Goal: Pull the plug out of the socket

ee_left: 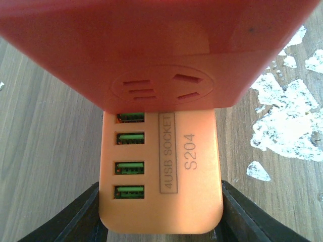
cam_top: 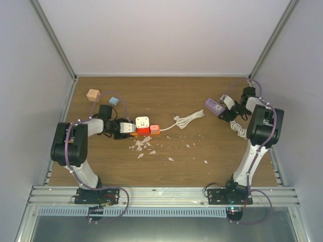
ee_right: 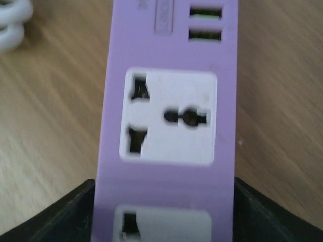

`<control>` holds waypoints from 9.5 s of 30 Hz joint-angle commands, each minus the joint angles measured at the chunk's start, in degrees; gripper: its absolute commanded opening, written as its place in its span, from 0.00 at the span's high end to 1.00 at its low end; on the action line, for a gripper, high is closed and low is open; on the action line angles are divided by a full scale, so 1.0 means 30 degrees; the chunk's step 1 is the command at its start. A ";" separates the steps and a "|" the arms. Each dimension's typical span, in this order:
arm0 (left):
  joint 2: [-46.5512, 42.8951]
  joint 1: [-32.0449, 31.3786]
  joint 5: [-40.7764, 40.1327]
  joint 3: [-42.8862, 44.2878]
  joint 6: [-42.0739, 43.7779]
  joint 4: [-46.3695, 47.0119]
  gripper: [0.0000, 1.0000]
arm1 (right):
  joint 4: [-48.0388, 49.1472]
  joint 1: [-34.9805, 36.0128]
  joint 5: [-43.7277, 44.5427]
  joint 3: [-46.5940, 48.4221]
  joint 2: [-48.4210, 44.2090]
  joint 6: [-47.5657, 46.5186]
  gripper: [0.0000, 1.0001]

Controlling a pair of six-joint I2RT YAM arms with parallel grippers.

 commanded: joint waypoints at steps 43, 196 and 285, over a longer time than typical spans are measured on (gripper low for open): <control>-0.7634 0.6567 0.3912 -0.1216 -1.5619 0.2628 0.01 | -0.0160 1.3084 -0.2077 0.1736 -0.1292 0.0405 0.06; -0.6621 -0.6142 0.7311 -0.0996 -1.4387 -0.2543 0.32 | 0.9903 1.8638 -0.5667 -1.0510 -0.7944 0.6741 0.20; -0.9319 -0.9216 0.2981 -0.1410 -1.3298 -0.1836 0.96 | 2.0271 1.7433 -0.9379 -1.5335 -0.7446 0.9585 0.61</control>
